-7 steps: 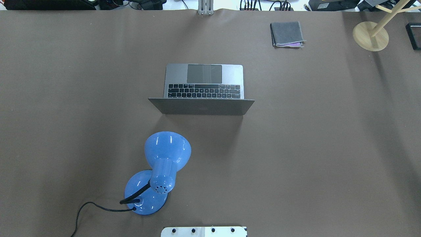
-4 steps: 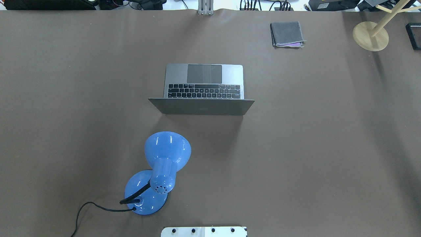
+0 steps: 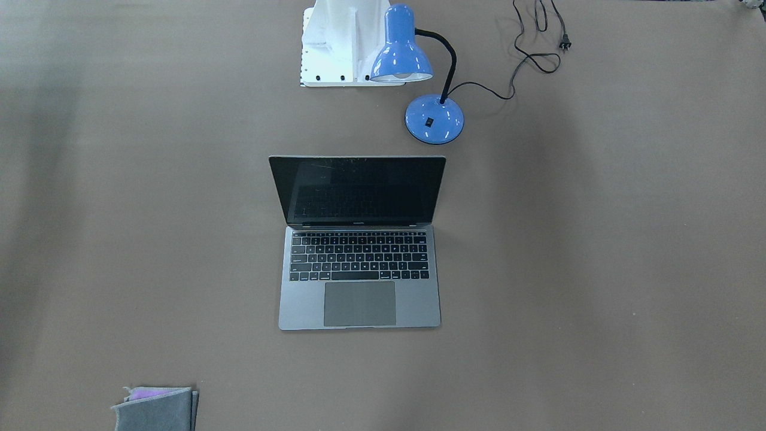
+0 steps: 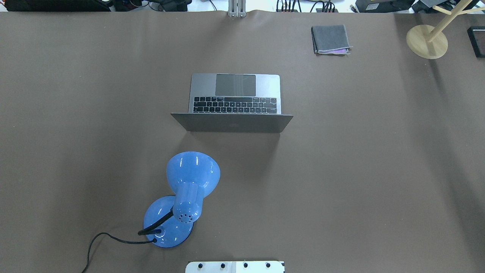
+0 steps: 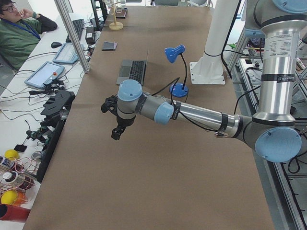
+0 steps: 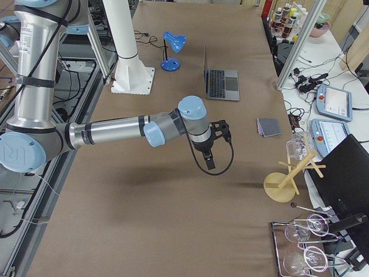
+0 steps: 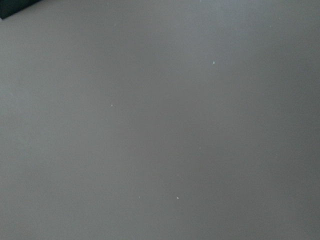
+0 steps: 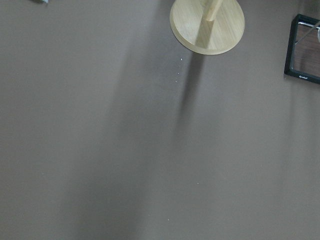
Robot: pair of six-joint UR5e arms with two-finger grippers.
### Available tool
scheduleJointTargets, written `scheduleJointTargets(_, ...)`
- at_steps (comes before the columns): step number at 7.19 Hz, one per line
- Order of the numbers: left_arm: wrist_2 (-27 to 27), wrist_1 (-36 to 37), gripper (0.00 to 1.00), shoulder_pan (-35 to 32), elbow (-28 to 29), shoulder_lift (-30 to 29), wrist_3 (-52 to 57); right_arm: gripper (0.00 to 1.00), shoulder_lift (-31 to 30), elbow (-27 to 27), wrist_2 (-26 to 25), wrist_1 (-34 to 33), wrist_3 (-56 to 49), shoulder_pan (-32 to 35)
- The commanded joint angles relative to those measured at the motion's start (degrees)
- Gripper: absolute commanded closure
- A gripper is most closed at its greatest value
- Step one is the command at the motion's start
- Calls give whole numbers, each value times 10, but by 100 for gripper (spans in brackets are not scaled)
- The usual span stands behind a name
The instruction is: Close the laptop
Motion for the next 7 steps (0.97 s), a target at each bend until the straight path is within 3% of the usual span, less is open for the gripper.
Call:
scheduleJointTargets(1, -2, -84, 2, 1, 22, -3, -17, 1, -1, -5, 10, 32, 8, -5)
scheduleJointTargets(4, -49, -97, 2, 45, 31, -19, -49, 3, 4, -4, 80, 54, 105, -55)
scheduleJointTargets(5, -49, -114, 2, 83, 31, -29, -117, 3, 4, -5, 79, 119, 188, -88)
scheduleJointTargets(7, -49, -220, 2, 162, 33, -34, -296, 10, 6, -4, 77, 249, 366, -159)
